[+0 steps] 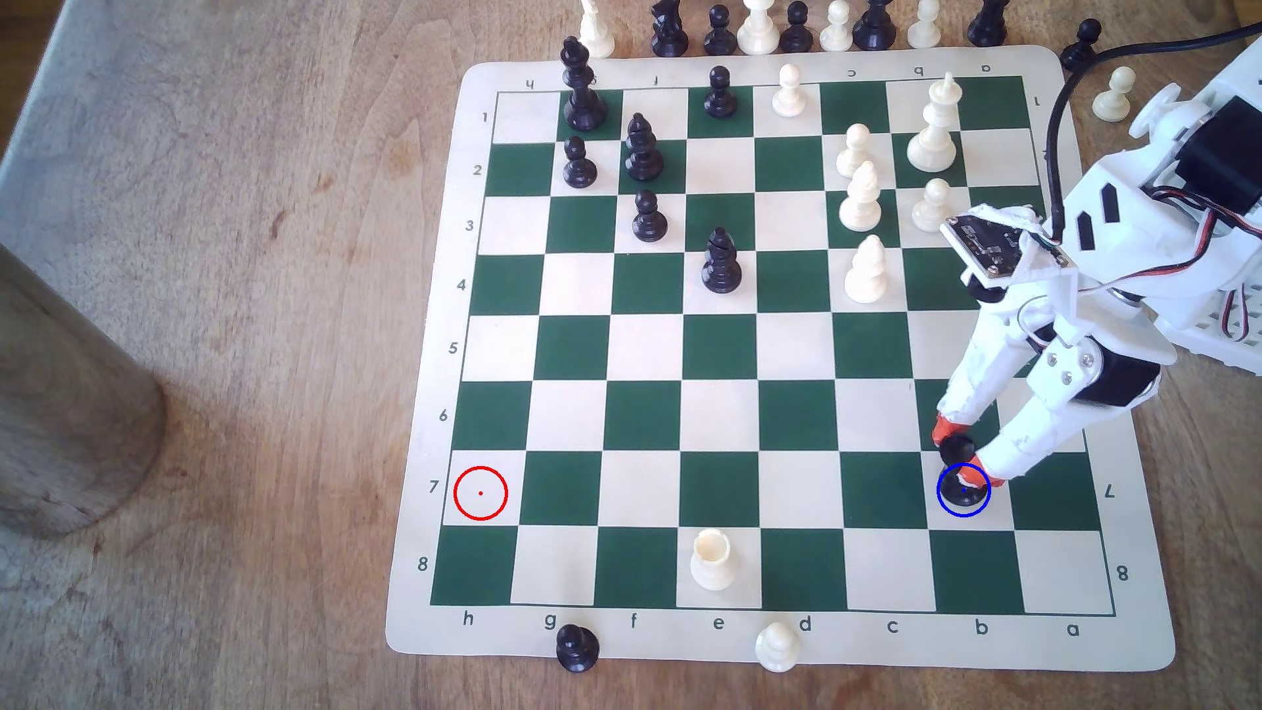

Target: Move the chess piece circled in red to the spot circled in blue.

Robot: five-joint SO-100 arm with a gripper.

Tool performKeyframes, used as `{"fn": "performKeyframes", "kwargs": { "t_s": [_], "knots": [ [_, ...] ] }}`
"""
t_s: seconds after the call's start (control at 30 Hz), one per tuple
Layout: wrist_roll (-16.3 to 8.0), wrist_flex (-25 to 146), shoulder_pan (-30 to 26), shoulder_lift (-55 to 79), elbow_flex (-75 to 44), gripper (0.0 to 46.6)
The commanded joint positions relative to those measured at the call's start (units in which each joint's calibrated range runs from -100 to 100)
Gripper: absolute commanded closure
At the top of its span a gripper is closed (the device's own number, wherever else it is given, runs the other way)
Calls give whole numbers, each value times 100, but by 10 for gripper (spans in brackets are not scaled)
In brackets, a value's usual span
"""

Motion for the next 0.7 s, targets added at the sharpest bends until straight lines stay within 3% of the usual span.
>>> {"fn": "performKeyframes", "kwargs": {
  "t_s": [0.0,0.17,0.5,0.67],
  "knots": [
    [29,-151,-1,134,-155,464],
    [24,-208,-87,270,-165,464],
    [63,-94,-166,473,-192,307],
    [68,217,-306,439,-310,300]
  ]
}}
